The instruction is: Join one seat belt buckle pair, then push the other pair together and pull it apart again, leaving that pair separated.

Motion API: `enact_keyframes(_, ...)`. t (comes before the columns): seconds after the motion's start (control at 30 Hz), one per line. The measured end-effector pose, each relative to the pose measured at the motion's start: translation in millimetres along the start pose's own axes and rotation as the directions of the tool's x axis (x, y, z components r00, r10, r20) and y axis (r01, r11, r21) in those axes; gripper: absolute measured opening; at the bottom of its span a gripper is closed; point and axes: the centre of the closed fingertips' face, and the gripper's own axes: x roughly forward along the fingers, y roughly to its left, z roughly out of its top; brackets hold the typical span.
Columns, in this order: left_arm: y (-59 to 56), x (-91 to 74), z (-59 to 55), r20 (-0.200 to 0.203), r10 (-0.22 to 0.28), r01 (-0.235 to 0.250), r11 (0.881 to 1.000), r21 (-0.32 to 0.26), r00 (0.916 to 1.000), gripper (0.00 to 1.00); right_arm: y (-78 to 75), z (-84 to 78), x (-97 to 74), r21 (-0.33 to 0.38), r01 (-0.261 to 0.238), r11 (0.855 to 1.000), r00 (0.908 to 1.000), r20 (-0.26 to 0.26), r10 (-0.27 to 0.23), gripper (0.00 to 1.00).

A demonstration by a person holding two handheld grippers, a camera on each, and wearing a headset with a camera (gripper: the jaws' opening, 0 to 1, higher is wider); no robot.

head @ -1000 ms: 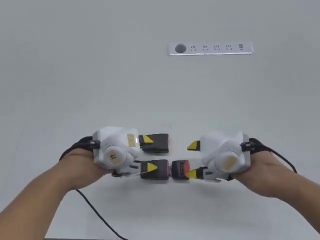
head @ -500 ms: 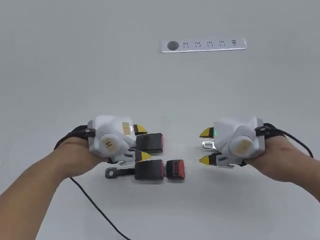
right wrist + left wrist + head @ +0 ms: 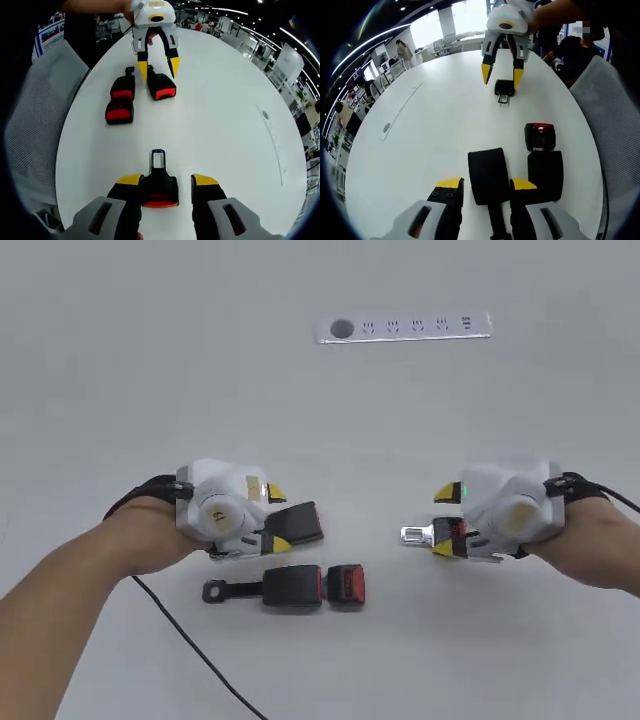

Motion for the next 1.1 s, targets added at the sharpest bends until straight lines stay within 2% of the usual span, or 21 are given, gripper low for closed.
enact_keyframes(0.2,-1.2,7.1,-6.7,-0.013,-0.016,0.016,1.0,-0.007,0.9998,0.38,7.0,-7.5,7.9,-0.002,-0.04,0.999,0.999,-0.017,0.04,0.34)
enact_keyframes(0.47,-5.8,13.4,-13.0,-0.026,-0.04,0.04,0.999,-0.006,0.9988,0.33,12.3,-14.0,9.0,0.0,-0.063,0.998,0.9974,-0.034,0.063,0.32)
enact_keyframes(0.73,-7.4,12.9,-12.1,-0.026,-0.037,0.036,0.999,-0.01,0.999,0.33,13.8,-21.9,12.7,-0.006,-0.08,0.997,0.9956,-0.048,0.08,0.33)
enact_keyframes(1.1,-8.4,16.8,-17.1,-0.043,-0.048,0.049,0.998,0.031,0.9979,0.33,14.7,-21.9,14.2,-0.024,-0.105,0.994,0.9937,-0.043,0.104,0.32)
